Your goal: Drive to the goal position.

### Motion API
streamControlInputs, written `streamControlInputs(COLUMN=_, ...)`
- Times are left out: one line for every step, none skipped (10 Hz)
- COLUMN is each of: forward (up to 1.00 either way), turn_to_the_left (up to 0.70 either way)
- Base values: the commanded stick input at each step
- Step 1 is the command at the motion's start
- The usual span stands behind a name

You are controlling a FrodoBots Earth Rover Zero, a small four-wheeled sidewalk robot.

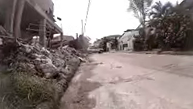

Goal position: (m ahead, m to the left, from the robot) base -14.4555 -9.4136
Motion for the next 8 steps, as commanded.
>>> streamControlInputs(forward=0.04, turn_to_the_left=0.0)
streamControlInputs(forward=0.04, turn_to_the_left=0.0)
streamControlInputs(forward=0.04, turn_to_the_left=0.0)
streamControlInputs(forward=0.05, turn_to_the_left=0.0)
streamControlInputs(forward=0.04, turn_to_the_left=0.0)
streamControlInputs(forward=0.04, turn_to_the_left=0.0)
streamControlInputs(forward=0.04, turn_to_the_left=0.0)
streamControlInputs(forward=0.04, turn_to_the_left=0.0)
